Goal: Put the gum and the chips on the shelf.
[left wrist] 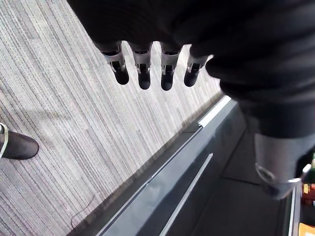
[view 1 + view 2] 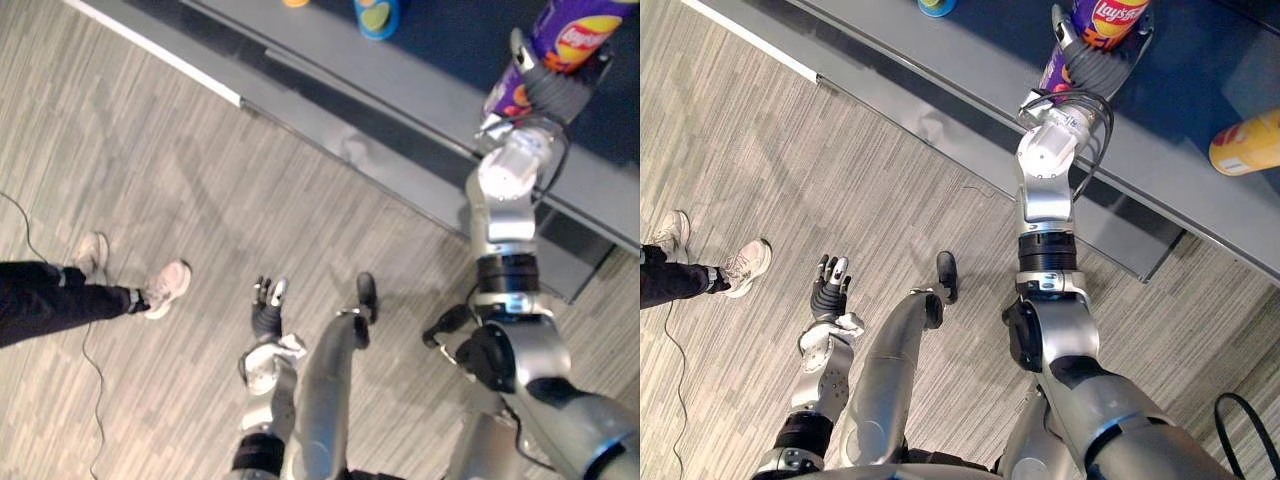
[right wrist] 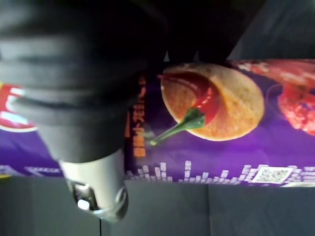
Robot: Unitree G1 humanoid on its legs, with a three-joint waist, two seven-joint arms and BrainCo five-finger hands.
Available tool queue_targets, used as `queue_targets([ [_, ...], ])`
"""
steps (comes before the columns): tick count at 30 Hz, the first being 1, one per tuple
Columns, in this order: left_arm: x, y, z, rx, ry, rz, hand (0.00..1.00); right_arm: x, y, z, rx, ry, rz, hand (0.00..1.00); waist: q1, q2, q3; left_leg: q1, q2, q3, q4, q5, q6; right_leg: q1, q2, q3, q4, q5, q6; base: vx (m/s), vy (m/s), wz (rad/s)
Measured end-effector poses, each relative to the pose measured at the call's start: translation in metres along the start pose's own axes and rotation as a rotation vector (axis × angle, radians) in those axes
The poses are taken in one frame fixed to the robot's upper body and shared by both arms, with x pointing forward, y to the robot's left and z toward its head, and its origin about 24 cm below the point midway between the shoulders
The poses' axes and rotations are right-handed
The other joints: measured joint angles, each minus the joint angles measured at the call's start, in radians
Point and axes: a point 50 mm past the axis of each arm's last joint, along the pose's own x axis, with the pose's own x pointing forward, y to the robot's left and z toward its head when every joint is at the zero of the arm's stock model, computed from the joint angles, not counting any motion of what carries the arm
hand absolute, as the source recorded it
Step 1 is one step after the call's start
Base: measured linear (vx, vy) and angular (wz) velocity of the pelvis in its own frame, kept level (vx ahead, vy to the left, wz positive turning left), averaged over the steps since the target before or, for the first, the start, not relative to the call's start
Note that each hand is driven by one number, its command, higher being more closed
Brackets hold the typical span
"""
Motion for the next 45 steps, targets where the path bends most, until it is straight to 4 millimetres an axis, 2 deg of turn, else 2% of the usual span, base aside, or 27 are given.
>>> queue_targets([
  [11,0.0,0.0,0.0,0.001,0.002,-0.002,0.0,-0.013,0.006,-0.006,0.017,0.008,0.046,1.0,-0.002,-0.001,-0.001,0.002,0.022,0.013,0.004,0.001,-0.004,-0.007,0.019,0.009,-0.003,0.0,0.0,0.02,-0.059,-0.06],
  [12,0.0,0.0,-0.001,0.002,0.002,-0.002,0.0,-0.014,0.006,-0.007,0.016,0.009,0.052,0.0,-0.002,-0.002,-0.001,0.002,0.023,0.013,0.005,0.001,-0.004,-0.007,0.02,0.009,-0.003,0.0,0.0,0.01,-0.048,-0.02],
  [14,0.0,0.0,-0.001,0.002,0.002,-0.002,0.0,-0.016,0.007,-0.009,0.011,0.011,0.065,0.0,-0.002,-0.002,-0.001,0.002,0.026,0.014,0.007,0.001,-0.004,-0.007,0.022,0.01,-0.003,0.0,0.0,0.01,-0.057,-0.03],
  [18,0.0,0.001,-0.001,0.003,0.004,-0.002,0.0,-0.031,0.004,-0.037,-0.059,0.127,0.082,0.0,-0.001,-0.002,-0.001,-0.002,0.032,0.014,0.014,0.0,-0.005,-0.011,0.027,0.011,-0.002,0.0,0.0,0.0,-0.06,-0.03],
  [20,0.0,0.001,-0.001,0.003,0.004,-0.003,0.0,-0.036,0.003,-0.043,-0.07,0.153,0.086,0.0,-0.002,-0.002,-0.001,-0.006,0.034,0.015,0.016,0.0,-0.005,-0.015,0.029,0.012,-0.002,0.0,0.0,0.0,-0.05,-0.03],
  [30,0.0,0.001,-0.001,0.003,0.006,-0.004,0.0,-0.04,0.008,-0.043,-0.066,0.154,0.116,0.0,-0.006,-0.003,-0.001,-0.01,0.05,0.018,0.024,-0.001,-0.008,-0.02,0.043,0.013,-0.003,0.0,0.0,0.0,-0.065,-0.03],
  [33,-0.001,0.003,-0.005,0.009,0.022,0.004,0.0,-0.042,0.008,-0.044,-0.066,0.16,0.125,0.0,-0.016,-0.003,-0.001,-0.013,0.054,0.019,0.031,-0.005,-0.011,-0.023,0.045,0.018,-0.001,0.0,0.0,0.0,-0.065,-0.04],
  [45,-0.001,0.005,-0.009,0.018,0.039,0.006,0.0,-0.042,0.004,-0.051,-0.094,0.179,0.129,0.0,-0.022,-0.031,-0.014,-0.01,0.058,0.015,-0.004,0.015,-0.019,-0.021,0.059,0.006,-0.026,0.007,-0.005,0.01,-0.058,0.0],
])
